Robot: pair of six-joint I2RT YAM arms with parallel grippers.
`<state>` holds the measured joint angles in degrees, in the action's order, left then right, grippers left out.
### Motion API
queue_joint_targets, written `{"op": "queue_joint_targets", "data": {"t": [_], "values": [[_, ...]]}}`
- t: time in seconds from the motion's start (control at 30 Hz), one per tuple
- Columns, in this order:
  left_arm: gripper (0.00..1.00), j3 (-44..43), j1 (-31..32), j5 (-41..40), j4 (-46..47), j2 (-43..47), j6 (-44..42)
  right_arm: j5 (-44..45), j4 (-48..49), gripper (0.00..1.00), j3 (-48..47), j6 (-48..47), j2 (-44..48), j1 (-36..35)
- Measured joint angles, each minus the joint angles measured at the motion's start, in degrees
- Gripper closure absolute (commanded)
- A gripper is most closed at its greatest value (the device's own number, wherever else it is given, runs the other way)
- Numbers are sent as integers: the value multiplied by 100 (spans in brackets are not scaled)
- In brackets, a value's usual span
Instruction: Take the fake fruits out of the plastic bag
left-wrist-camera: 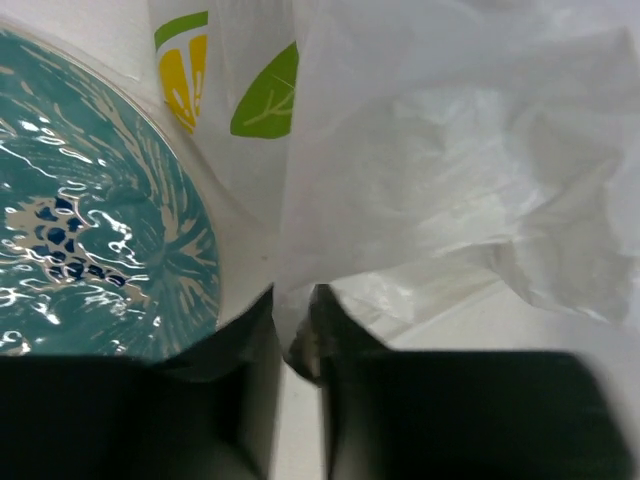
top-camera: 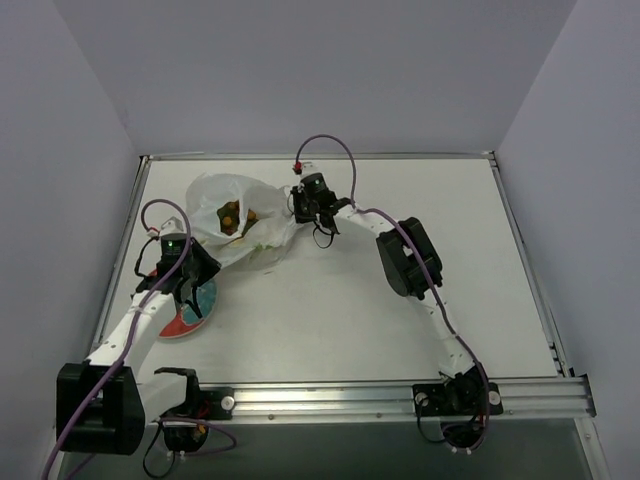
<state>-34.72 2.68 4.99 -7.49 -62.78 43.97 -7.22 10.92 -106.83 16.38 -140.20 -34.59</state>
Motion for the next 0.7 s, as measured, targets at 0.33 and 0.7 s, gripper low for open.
{"op": "queue_joint_targets", "data": {"t": [0.33, 0.7], "values": [[34, -848, 404, -31, -885, 807, -223, 149, -26, 98, 111, -116, 232, -50], [27, -1257, 647, 522, -1217, 645, -168, 225, -48, 97, 337, -146, 787, -219]]}}
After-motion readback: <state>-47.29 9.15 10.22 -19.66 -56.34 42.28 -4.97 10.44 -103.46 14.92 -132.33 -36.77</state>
